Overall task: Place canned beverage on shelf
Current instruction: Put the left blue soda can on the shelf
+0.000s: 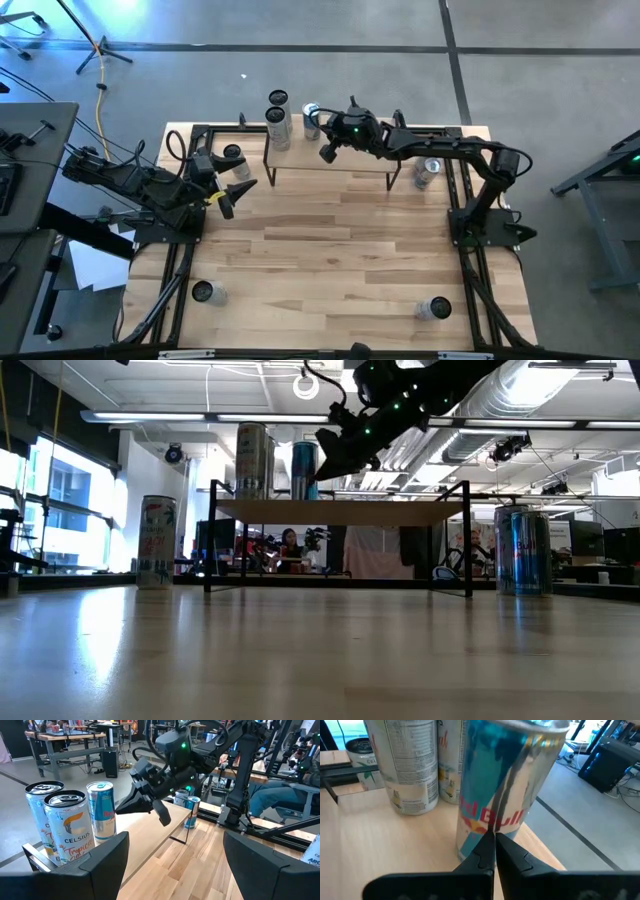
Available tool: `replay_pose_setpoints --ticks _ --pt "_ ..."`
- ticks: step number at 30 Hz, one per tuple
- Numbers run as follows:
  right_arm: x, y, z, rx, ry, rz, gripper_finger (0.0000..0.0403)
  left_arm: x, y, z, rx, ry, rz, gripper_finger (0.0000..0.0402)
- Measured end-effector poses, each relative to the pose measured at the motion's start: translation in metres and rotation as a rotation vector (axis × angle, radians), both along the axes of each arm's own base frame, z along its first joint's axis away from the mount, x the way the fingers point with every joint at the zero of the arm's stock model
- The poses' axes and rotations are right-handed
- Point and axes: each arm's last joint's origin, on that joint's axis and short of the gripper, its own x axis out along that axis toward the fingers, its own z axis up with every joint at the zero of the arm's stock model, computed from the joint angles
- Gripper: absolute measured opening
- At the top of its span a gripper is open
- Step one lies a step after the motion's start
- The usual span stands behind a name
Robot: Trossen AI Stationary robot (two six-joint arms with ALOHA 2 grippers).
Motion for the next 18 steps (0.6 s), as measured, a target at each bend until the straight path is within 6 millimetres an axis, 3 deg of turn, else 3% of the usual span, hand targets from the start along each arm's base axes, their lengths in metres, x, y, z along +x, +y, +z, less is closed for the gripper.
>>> replay_pose_setpoints --ticks 7,18 --pt "0.005 -0.001 -0.006 -0.009 -0.005 0.008 0.0 0.0 0.0 0.0 0.0 0.0 0.0 0.0296" --pt "0.02 -0.006 0.006 -0.028 -0.082 0.028 0.0 0.0 0.0 0.0 0.0 0.0 0.0 0.0296"
